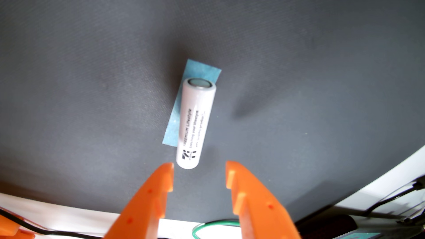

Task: Insert Battery

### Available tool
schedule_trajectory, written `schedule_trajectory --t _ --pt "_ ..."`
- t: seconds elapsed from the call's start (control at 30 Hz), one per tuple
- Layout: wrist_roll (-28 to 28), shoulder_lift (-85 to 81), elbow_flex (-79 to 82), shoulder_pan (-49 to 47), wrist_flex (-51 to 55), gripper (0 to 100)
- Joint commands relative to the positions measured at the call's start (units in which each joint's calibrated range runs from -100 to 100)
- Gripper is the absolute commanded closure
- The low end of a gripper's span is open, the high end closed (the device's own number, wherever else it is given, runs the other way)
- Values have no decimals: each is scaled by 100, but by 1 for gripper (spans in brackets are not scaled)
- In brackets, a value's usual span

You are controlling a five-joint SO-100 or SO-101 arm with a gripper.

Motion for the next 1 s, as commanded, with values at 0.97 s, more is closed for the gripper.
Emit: schedule_trajectory --t 0.97 --pt "117 436 23 181 -356 86"
